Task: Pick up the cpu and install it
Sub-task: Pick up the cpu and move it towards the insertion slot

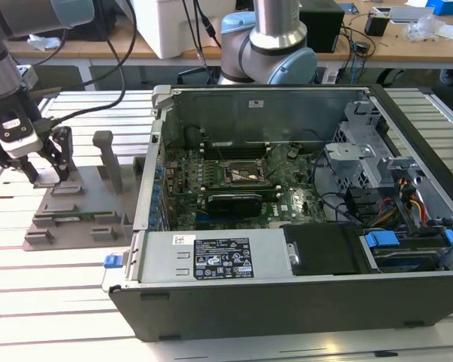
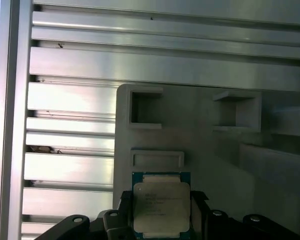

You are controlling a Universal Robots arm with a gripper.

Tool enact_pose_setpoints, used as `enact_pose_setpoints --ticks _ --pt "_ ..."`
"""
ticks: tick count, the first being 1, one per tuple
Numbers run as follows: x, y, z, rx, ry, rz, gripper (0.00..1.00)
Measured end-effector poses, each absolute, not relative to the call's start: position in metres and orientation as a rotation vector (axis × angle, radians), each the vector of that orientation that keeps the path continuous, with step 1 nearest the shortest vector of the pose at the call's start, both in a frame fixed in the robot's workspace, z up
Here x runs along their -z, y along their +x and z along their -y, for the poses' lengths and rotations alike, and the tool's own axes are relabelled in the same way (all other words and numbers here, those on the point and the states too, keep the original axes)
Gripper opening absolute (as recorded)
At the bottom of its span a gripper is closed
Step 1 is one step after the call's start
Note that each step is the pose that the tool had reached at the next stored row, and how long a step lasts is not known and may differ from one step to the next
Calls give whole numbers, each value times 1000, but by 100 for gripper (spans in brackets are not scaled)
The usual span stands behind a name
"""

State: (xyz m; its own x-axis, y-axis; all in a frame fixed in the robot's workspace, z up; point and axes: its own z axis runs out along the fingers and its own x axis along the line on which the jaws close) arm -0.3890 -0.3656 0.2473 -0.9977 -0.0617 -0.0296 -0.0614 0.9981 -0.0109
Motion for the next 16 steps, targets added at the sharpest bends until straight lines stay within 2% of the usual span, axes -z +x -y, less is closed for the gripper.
enact_pose_setpoints --ticks 16 --pt "-278 -389 366 16 -96 -3110 54"
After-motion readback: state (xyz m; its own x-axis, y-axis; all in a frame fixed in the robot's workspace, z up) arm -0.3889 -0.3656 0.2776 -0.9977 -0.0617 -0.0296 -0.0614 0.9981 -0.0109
